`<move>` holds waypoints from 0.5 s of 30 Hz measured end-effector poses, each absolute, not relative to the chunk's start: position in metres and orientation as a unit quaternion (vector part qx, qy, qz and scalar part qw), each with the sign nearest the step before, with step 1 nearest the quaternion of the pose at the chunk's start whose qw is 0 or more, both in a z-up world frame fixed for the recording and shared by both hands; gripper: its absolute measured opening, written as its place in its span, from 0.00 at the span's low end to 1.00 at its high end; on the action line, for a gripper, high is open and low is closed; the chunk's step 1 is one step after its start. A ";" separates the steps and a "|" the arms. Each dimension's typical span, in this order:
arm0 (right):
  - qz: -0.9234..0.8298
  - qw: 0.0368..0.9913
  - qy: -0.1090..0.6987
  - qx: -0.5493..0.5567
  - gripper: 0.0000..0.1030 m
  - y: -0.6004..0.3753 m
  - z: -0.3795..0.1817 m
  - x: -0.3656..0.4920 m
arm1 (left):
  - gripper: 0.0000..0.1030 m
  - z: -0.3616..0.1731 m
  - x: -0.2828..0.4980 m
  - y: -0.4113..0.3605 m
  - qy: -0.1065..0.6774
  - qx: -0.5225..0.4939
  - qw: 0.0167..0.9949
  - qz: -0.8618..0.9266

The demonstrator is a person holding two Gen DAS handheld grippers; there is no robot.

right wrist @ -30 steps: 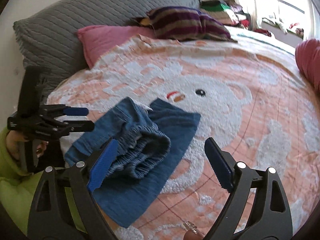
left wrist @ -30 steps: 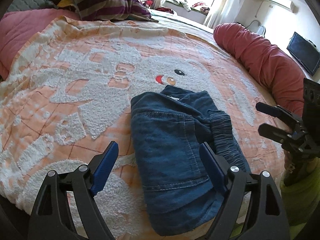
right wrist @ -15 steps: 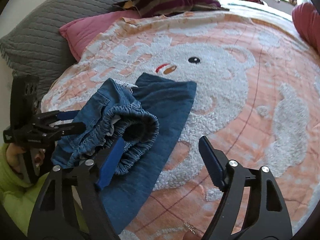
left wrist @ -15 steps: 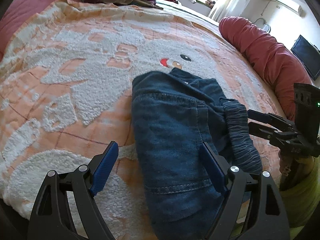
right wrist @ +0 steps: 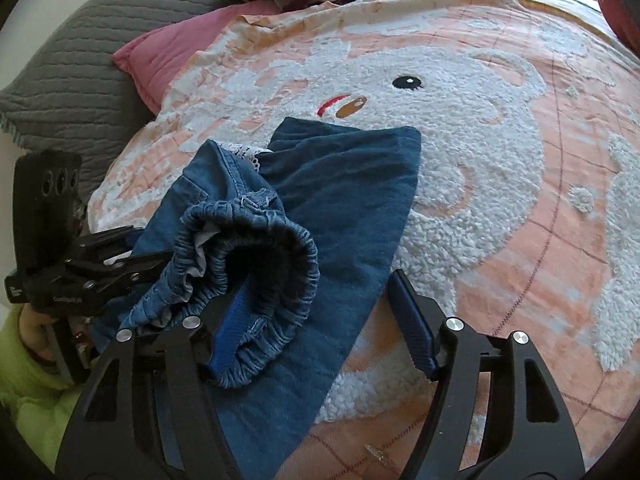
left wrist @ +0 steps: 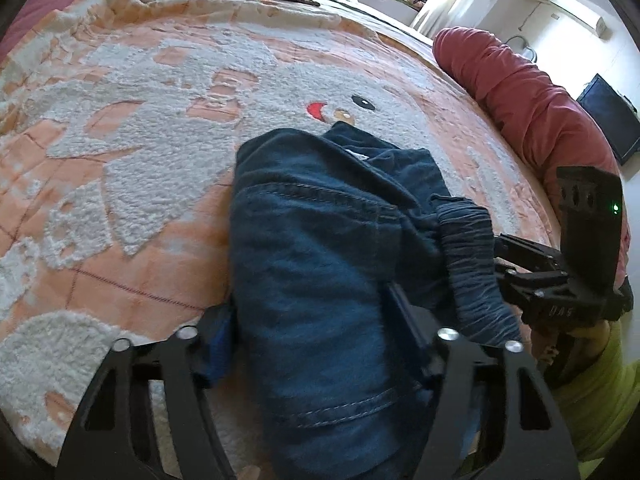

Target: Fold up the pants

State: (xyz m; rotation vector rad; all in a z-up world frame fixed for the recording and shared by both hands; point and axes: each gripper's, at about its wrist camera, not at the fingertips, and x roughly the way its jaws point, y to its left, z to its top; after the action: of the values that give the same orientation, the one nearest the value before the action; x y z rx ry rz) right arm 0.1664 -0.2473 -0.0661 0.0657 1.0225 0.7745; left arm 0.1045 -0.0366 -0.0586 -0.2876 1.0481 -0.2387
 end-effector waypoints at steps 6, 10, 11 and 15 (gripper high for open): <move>0.360 0.838 0.407 -0.049 0.13 -0.229 -0.039 0.142 | 0.36 -0.047 0.104 -0.043 0.484 -0.134 0.857 -0.119; 0.365 0.850 0.374 -0.069 0.08 -0.222 -0.020 0.143 | 0.34 -0.032 0.108 -0.042 0.467 -0.136 0.865 -0.122; 0.366 0.851 0.370 -0.070 0.08 -0.221 -0.016 0.146 | 0.34 -0.028 0.111 -0.041 0.463 -0.135 0.868 -0.122; 0.369 0.857 0.352 -0.075 0.08 -0.212 -0.004 0.164 | 0.32 -0.014 0.123 -0.038 0.444 -0.127 0.880 -0.110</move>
State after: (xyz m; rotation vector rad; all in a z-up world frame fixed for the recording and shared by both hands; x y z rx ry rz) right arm 0.1644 -0.2125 -0.0038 -0.1577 0.7400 0.7749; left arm 0.1229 -0.0379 -0.0139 -0.2646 0.9248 -0.2297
